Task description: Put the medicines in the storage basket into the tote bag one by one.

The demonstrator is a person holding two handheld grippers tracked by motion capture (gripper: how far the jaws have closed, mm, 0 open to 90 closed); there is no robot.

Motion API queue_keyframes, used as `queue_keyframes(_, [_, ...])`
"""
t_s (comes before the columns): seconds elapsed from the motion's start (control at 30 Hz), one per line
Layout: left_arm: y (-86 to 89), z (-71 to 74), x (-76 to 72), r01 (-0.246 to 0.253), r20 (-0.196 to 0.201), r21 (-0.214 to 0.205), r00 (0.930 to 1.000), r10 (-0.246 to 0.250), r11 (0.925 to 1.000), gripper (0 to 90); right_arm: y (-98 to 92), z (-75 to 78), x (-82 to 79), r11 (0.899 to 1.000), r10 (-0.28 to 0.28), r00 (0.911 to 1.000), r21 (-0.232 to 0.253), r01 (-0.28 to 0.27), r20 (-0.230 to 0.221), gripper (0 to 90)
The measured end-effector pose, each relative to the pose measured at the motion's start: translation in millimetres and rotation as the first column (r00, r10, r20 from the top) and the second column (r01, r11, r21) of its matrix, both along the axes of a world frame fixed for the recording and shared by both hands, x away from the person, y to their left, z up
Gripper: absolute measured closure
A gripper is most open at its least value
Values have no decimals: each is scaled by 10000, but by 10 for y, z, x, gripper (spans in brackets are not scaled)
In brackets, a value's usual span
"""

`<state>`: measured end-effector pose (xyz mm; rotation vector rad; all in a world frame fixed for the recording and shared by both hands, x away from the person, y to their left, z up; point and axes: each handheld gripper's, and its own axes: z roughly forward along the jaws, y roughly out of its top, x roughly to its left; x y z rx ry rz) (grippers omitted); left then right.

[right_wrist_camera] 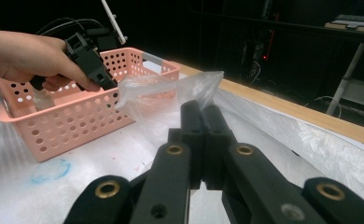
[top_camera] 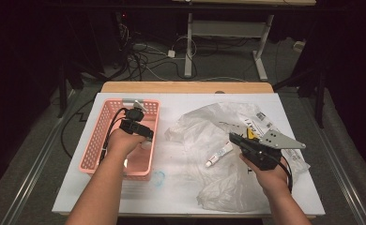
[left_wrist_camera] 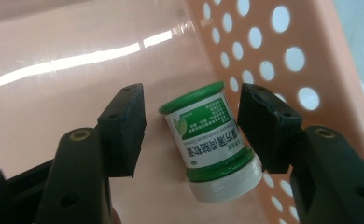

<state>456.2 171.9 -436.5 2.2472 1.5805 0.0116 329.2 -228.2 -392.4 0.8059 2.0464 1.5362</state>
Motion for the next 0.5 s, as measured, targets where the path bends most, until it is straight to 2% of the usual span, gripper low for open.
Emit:
queue_keyframes(0.2, [-8, -44, 12, 20, -345, 395, 9994, -6, 9992, 448, 9, -8, 2, 10000, 25, 10000, -28, -25, -2, 900])
queue_keyframes(0.33, [-31, -63, 20, 42, -452, 524, 9990, -18, 9986, 465, 11, -10, 3, 10000, -3, 10000, -21, 3, -29, 900])
queue_keyframes(0.5, [-81, -100, 33, 155, -492, 875, 9987, -113, 9960, 480, 13, -11, 3, 10000, 2, 10000, -24, -2, -20, 900])
